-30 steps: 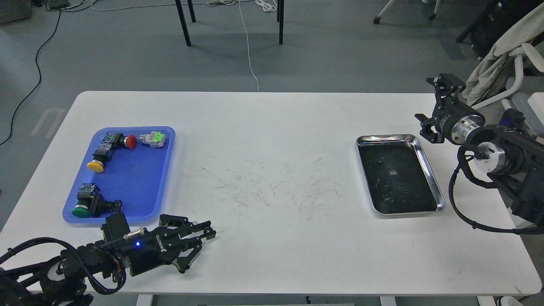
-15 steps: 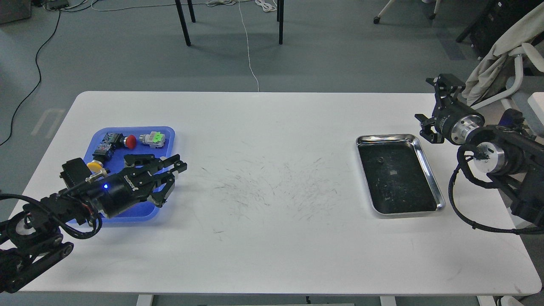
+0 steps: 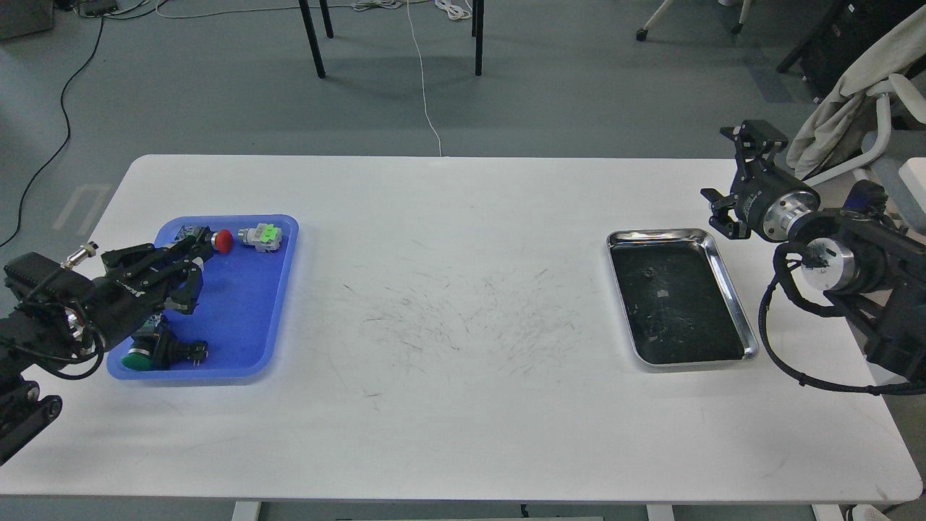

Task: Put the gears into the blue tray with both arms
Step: 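Carry the black part with the left gripper onto the blue tray, then lower the black part into the blue tray and open the left gripper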

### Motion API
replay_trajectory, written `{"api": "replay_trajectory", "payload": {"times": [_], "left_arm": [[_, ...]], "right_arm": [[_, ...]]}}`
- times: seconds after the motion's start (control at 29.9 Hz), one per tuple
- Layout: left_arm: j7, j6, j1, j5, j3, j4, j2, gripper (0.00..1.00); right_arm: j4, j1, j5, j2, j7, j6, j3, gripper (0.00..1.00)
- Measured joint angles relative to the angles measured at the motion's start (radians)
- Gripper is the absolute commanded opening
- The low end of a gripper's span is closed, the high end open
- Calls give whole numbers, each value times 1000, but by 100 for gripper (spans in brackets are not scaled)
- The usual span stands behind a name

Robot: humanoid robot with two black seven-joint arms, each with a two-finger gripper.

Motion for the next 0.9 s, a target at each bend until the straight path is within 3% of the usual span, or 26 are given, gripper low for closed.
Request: {"api": "replay_trajectory", "payload": {"times": [0.33, 0.9], "left_arm": [[0, 1, -9, -7, 62, 8, -18, 9], [0, -4, -65, -10, 108, 189, -143, 10]], "right_arm": [[0, 0, 0, 0, 0, 0, 0, 97], [2, 0, -1, -3, 0, 1, -2, 97]]}}
